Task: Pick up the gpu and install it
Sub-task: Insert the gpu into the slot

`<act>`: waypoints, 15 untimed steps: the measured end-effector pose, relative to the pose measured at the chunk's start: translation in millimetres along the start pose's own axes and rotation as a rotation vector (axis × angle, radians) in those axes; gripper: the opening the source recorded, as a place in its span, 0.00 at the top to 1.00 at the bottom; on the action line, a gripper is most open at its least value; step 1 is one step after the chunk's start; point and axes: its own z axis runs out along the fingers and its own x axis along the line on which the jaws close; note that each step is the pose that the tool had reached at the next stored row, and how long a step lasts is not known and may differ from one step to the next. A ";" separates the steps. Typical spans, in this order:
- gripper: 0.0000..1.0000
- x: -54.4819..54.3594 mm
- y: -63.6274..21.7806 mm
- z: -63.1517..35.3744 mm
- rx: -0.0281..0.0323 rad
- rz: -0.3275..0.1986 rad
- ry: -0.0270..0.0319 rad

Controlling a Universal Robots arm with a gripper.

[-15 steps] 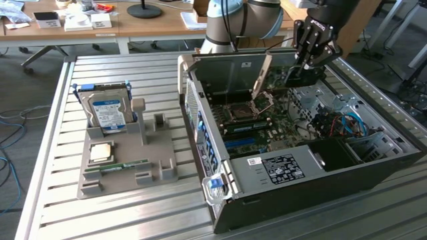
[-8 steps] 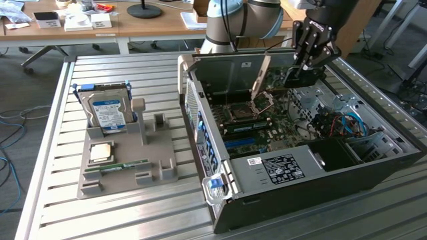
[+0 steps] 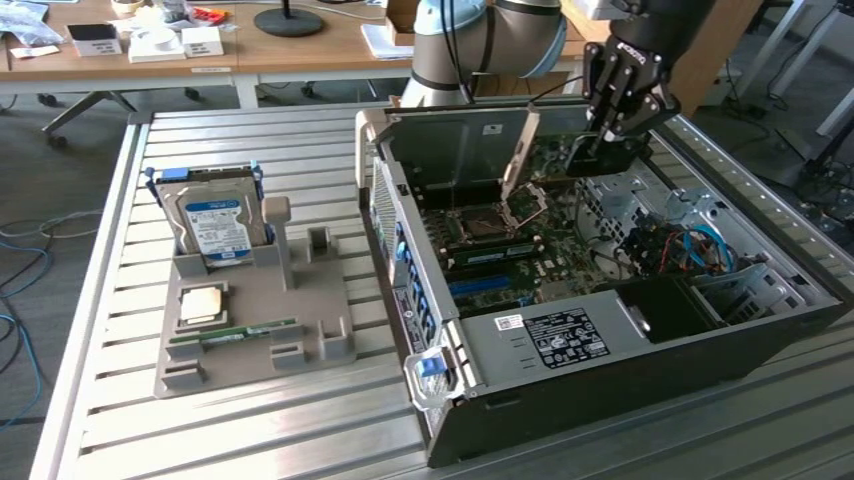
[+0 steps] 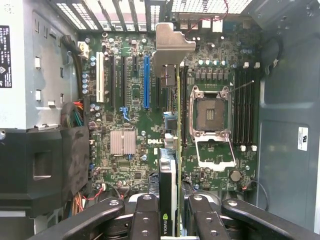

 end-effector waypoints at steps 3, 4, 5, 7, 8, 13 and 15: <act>0.73 0.1 1.1 1.5 0.0005 -0.001 0.0000; 0.73 0.1 1.6 2.2 0.0012 -0.002 0.0000; 0.73 0.1 2.3 2.9 0.0023 -0.002 0.0000; 0.73 0.1 4.2 4.0 0.0066 -0.004 0.0000; 0.73 0.2 5.3 4.7 0.0092 -0.005 -0.0002; 0.73 0.3 10.1 7.1 0.0187 -0.010 -0.0003; 0.73 0.4 11.1 7.2 0.0200 -0.011 0.0000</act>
